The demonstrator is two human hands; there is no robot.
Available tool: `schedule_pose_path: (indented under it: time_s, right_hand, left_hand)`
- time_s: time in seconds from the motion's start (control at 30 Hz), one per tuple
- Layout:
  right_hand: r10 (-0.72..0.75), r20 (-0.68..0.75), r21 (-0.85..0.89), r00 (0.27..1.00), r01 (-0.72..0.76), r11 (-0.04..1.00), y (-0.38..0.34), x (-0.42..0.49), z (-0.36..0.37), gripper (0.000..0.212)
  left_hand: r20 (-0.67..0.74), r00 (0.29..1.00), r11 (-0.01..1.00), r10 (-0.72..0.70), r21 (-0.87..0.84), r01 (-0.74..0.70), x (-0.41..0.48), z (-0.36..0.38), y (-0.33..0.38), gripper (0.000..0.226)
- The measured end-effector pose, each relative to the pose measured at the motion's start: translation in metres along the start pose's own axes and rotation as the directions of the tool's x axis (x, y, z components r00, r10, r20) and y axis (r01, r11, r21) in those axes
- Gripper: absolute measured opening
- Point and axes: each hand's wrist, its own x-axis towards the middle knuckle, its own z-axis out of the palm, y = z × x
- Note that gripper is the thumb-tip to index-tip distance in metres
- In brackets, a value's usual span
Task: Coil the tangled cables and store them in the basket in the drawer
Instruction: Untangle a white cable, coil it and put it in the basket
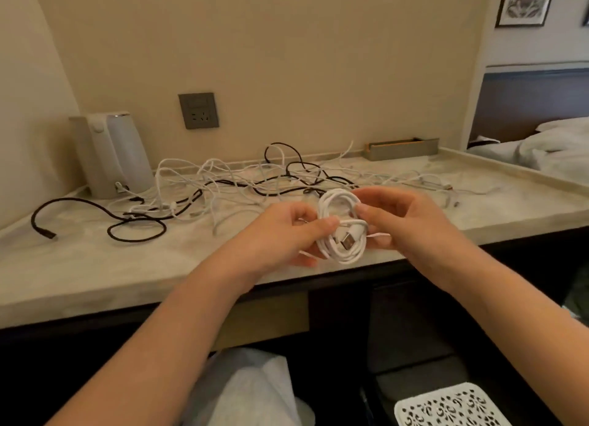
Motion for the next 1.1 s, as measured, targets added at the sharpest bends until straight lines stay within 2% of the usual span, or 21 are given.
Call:
schedule_pose_path:
  time_s: [0.17,0.33,0.47,0.63,0.67,0.8,0.9,1.0,1.1]
  right_hand:
    - [0.116,0.002,-0.057,0.993,-0.116,0.992,0.03,-0.046,-0.039,0.018]
    - [0.201,-0.018,-0.229,0.979,-0.2,0.953,0.069,-0.079,-0.073,0.026]
    - [0.292,-0.006,-0.28,0.956,-0.282,0.918,0.101,-0.105,-0.1,0.018]
    - [0.42,-0.065,-0.366,0.905,-0.413,0.834,0.144,-0.126,-0.136,0.017]
    - [0.474,-0.084,-0.378,0.876,-0.469,0.799,0.161,-0.143,-0.147,0.018]
    - [0.563,-0.112,-0.48,0.819,-0.541,0.691,0.206,-0.16,-0.167,0.021]
    - [0.602,-0.099,-0.588,0.792,-0.535,0.607,0.237,-0.175,-0.173,0.029]
    - [0.656,-0.08,-0.663,0.751,-0.531,0.527,0.264,-0.191,-0.177,0.034]
    - [0.734,-0.065,-0.737,0.676,-0.528,0.422,0.295,-0.212,-0.179,0.033]
  left_hand:
    - [0.149,0.983,0.993,-0.109,-0.028,0.114,-0.007,0.056,-0.028,0.018]
    - [0.223,0.948,0.973,-0.226,-0.003,0.233,-0.006,0.109,-0.066,0.03]
    - [0.29,0.908,0.945,-0.303,-0.028,0.325,-0.007,0.152,-0.099,0.034]
    - [0.34,0.87,0.922,-0.357,-0.023,0.388,-0.004,0.206,-0.141,0.032]
    - [0.373,0.842,0.903,-0.389,-0.028,0.43,-0.01,0.233,-0.156,0.029]
    - [0.35,0.832,0.89,-0.429,0.009,0.455,-0.015,0.276,-0.193,0.023]
    - [0.388,0.818,0.905,-0.425,0.165,0.392,-0.019,0.298,-0.225,0.024]
    - [0.439,0.805,0.885,-0.4,0.414,0.214,-0.024,0.307,-0.255,0.028]
    - [0.44,0.779,0.786,-0.446,0.609,0.106,-0.031,0.308,-0.272,0.056]
